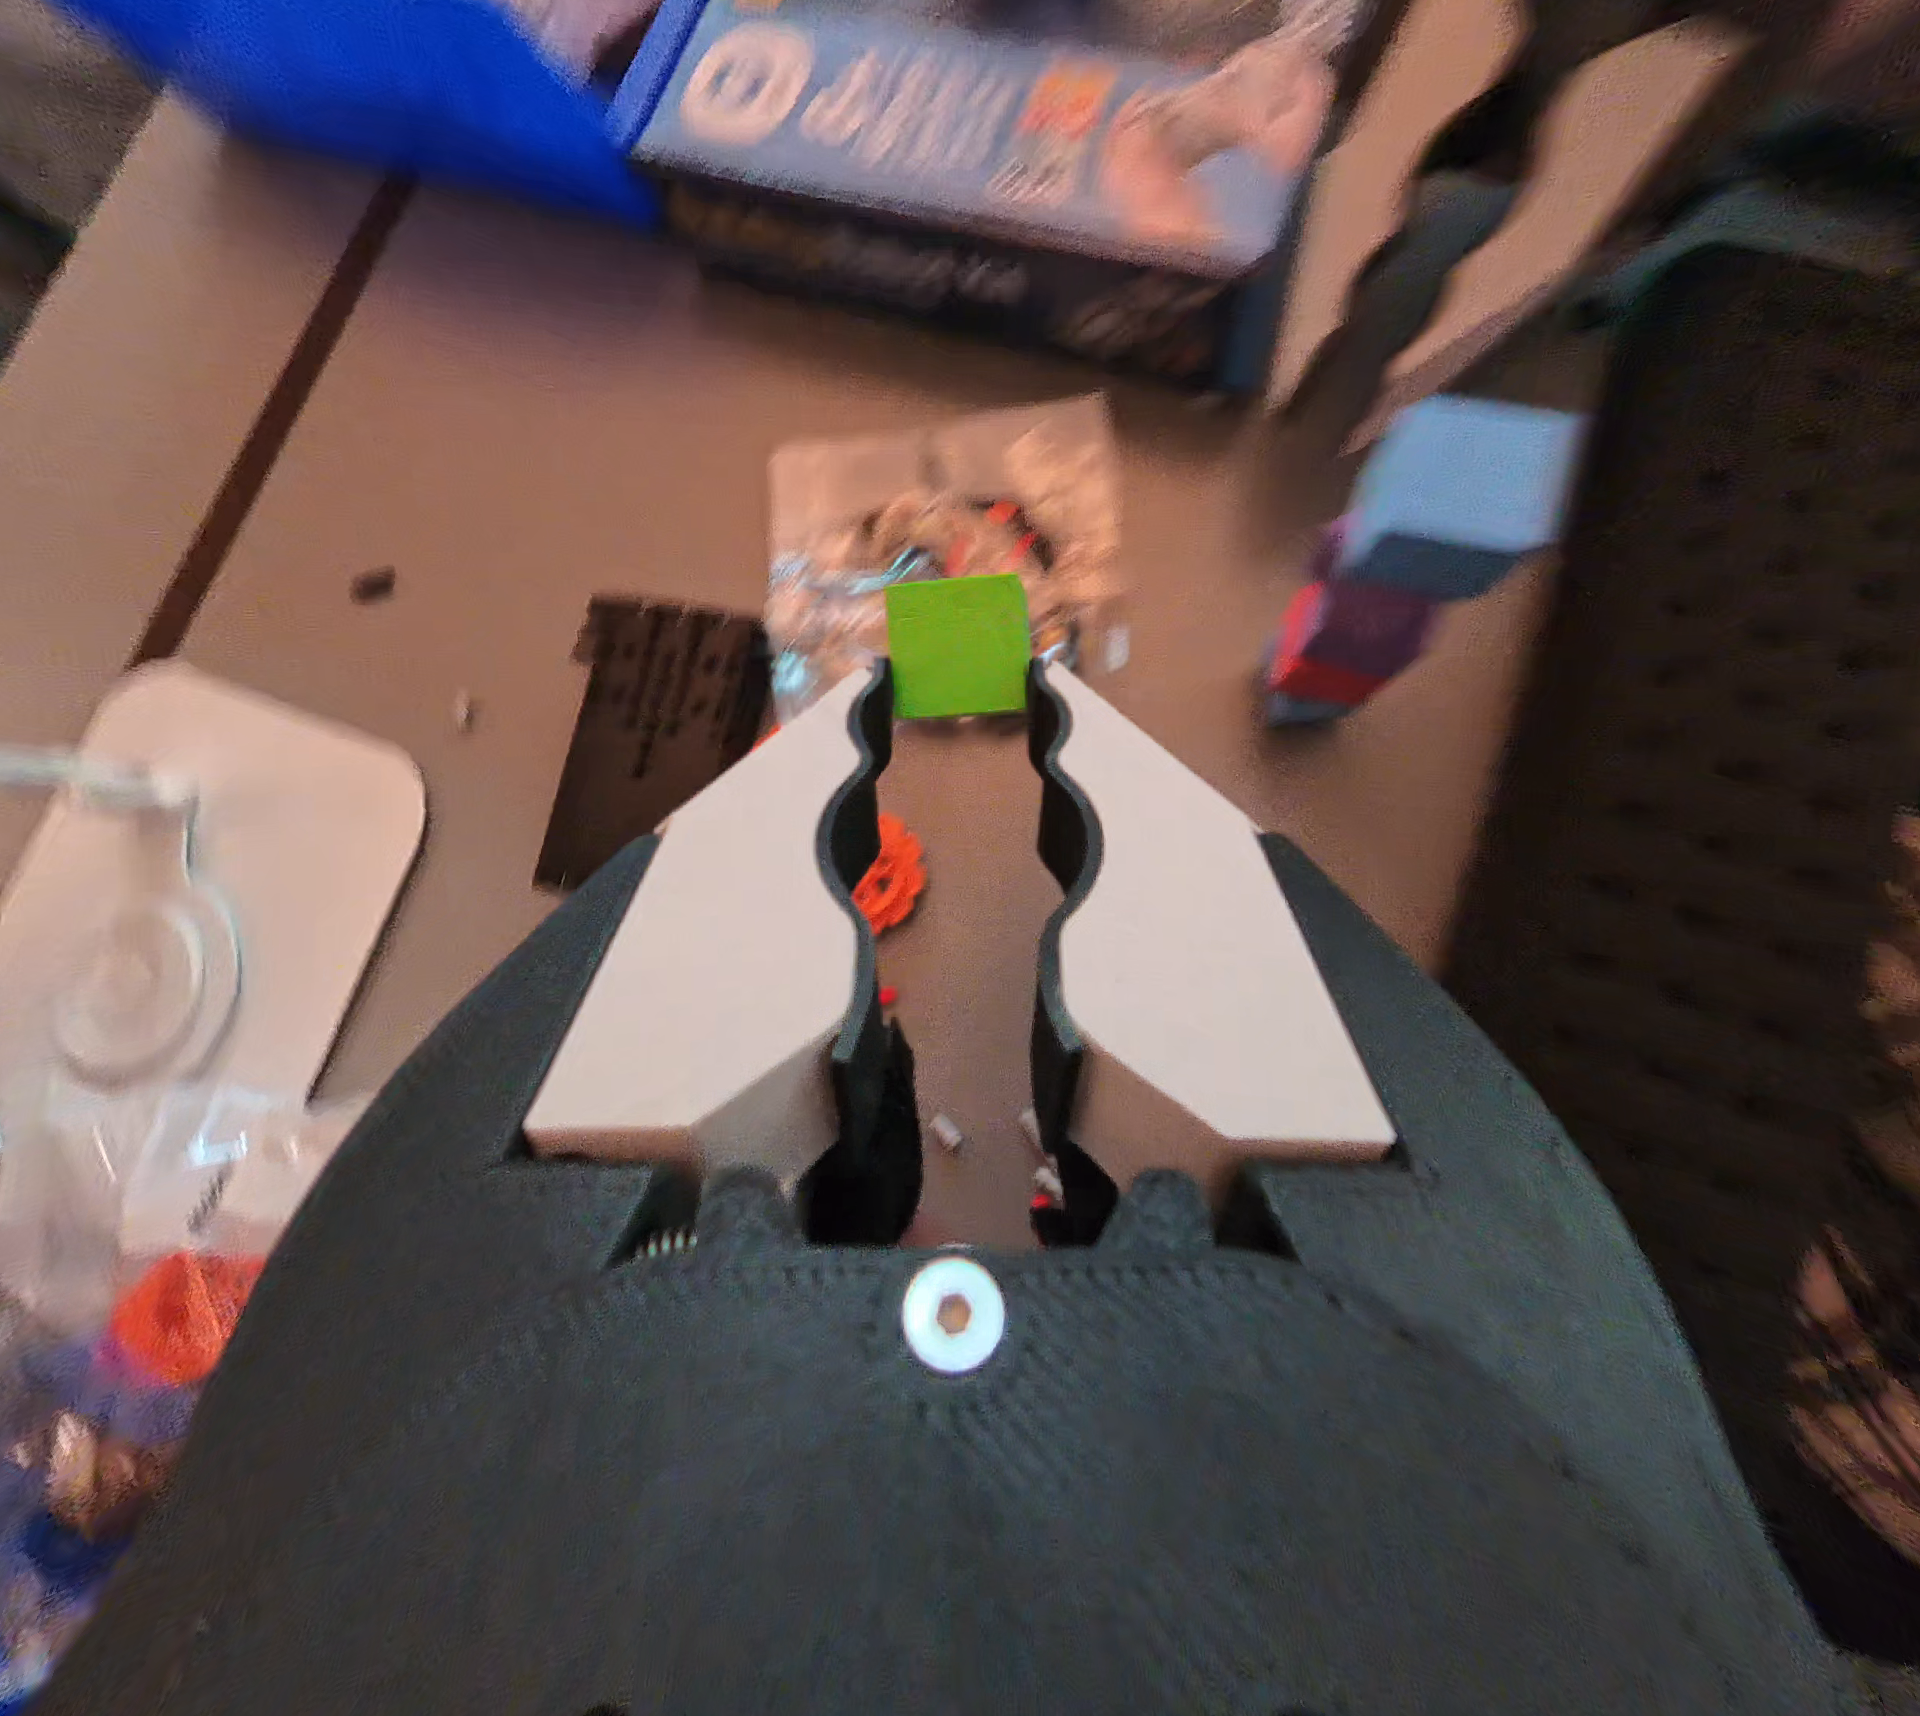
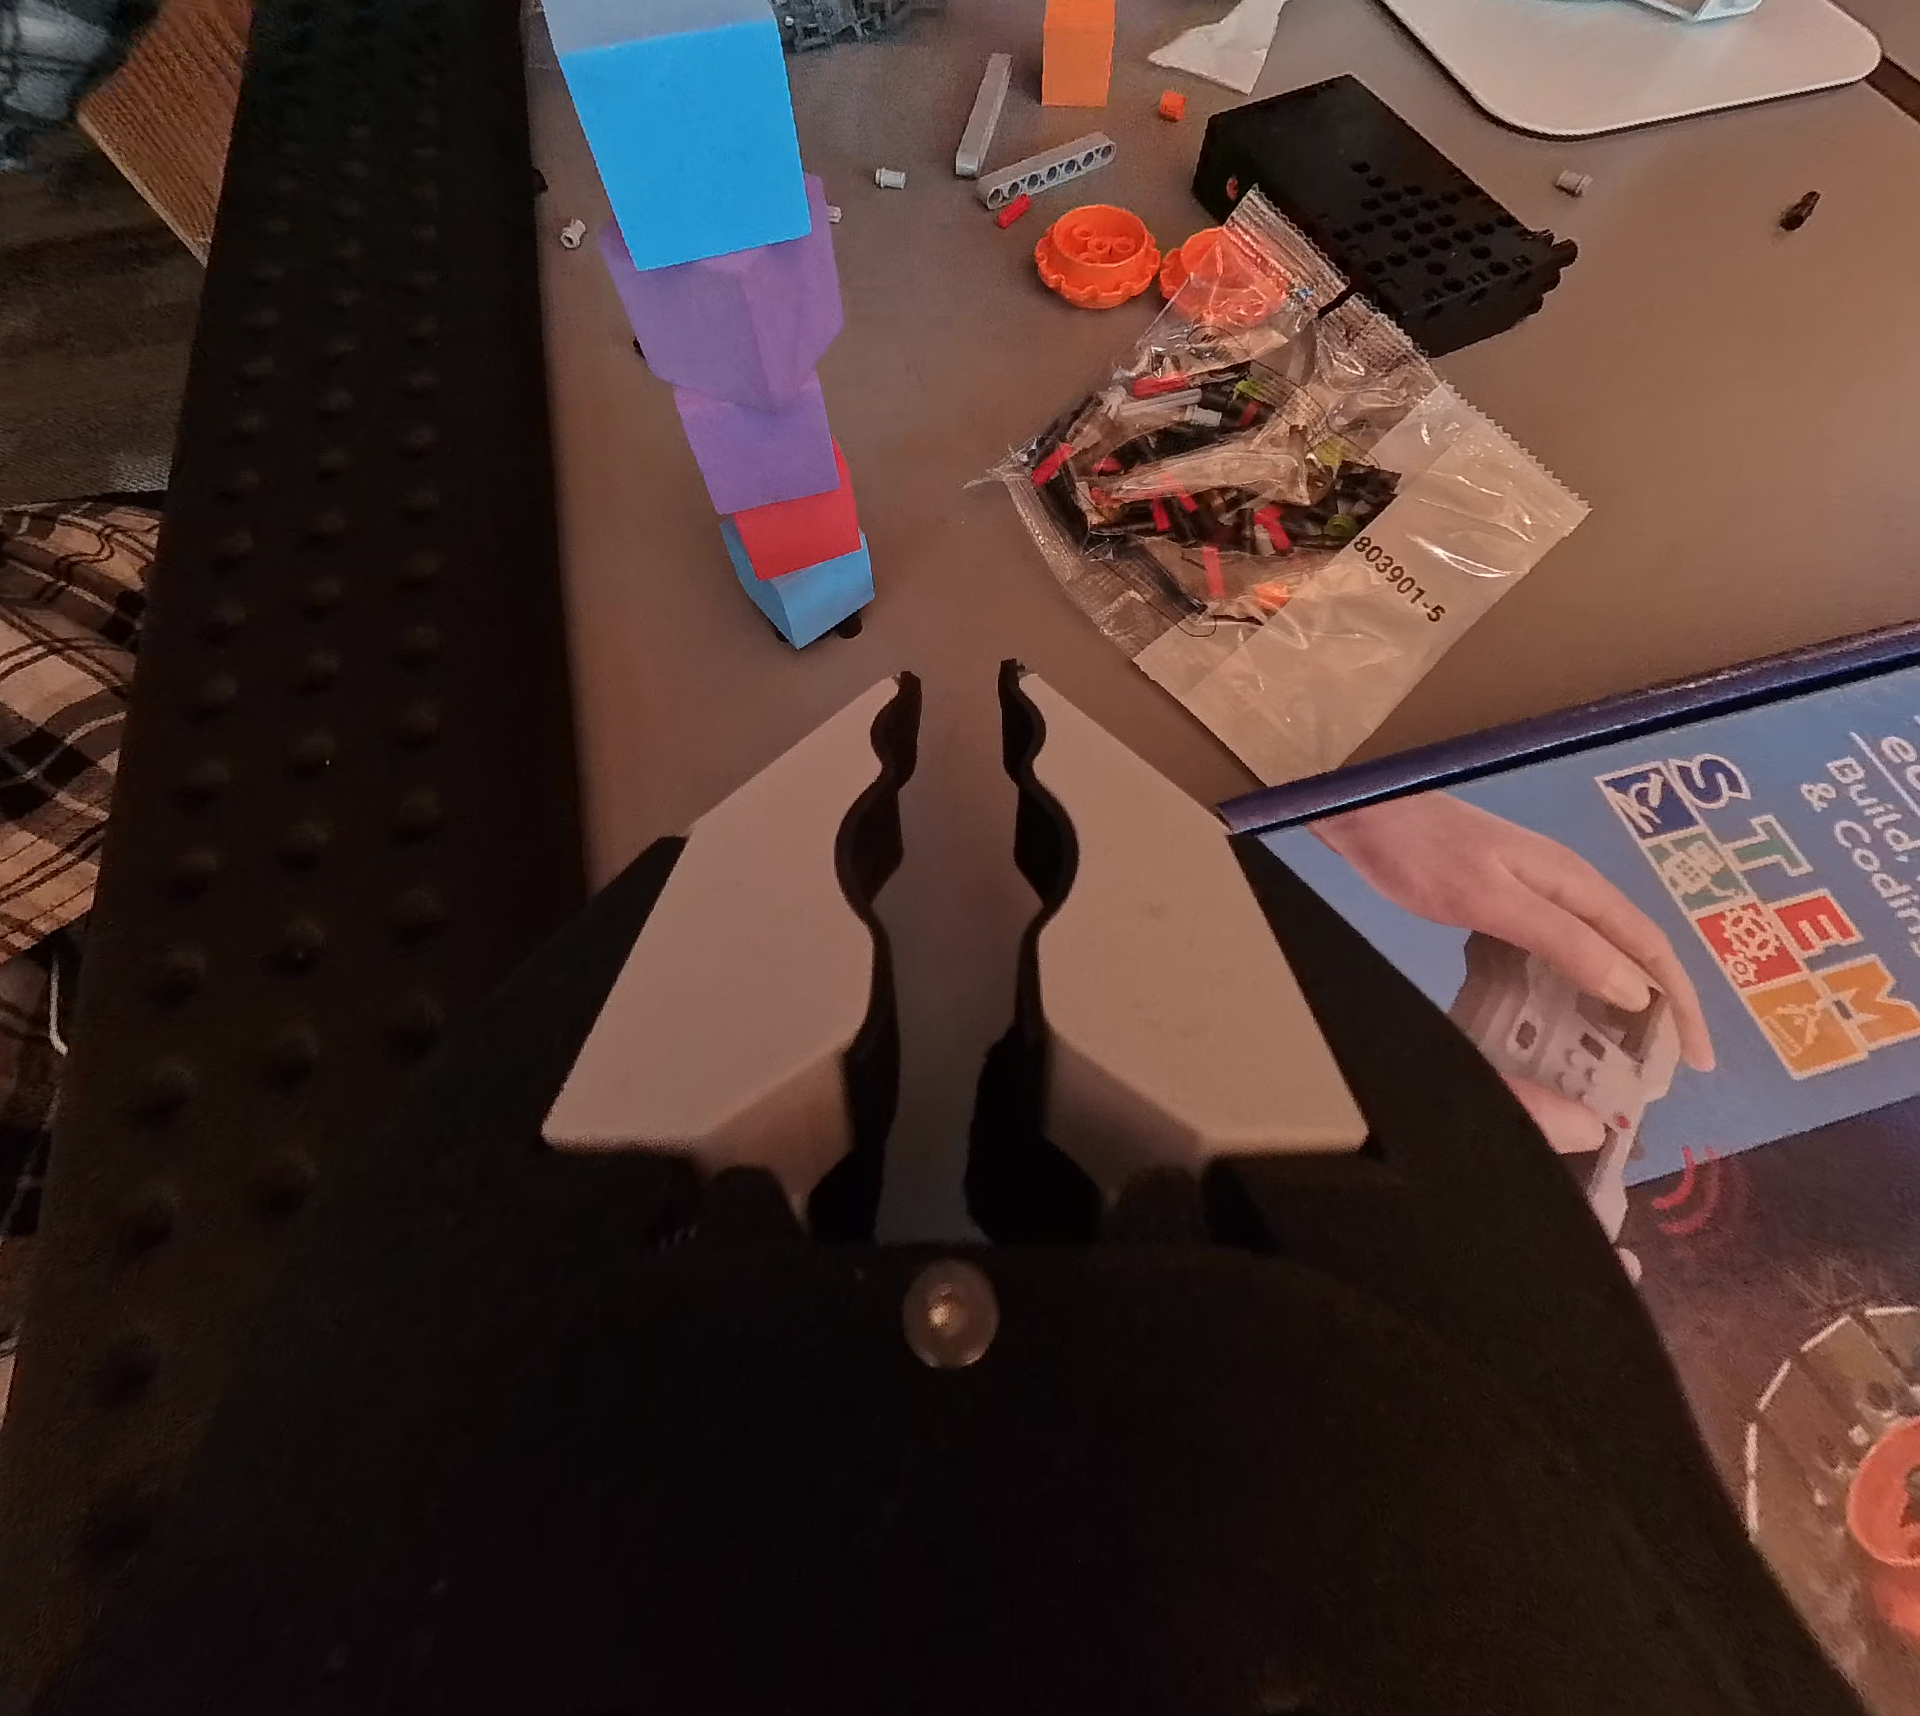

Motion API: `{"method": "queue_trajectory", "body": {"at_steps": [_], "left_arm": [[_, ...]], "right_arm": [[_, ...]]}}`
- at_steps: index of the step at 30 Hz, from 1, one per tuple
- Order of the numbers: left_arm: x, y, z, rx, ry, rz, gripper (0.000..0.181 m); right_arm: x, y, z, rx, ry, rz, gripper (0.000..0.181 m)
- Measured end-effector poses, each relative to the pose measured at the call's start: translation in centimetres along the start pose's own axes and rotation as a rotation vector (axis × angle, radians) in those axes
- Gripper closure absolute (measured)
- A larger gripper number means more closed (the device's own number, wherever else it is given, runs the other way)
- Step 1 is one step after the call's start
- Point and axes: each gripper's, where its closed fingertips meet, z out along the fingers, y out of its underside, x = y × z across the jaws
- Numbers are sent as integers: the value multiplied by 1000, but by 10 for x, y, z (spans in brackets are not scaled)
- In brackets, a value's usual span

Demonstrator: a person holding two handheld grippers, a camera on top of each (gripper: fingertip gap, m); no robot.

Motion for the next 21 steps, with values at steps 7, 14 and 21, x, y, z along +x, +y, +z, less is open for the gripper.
{"method": "queue_trajectory", "body": {"at_steps": [7, 14, 21], "left_arm": [[74, -49, -14, -31, 134, 232, 157], [83, -44, -6, -78, 158, 242, 157], [68, -41, -18, -13, 138, 182, 143]], "right_arm": [[1, -1, -2, 9, 3, 4, 167], [0, -2, -3, 16, 2, 0, 167], [0, -3, -6, 25, 6, 1, 167]]}}
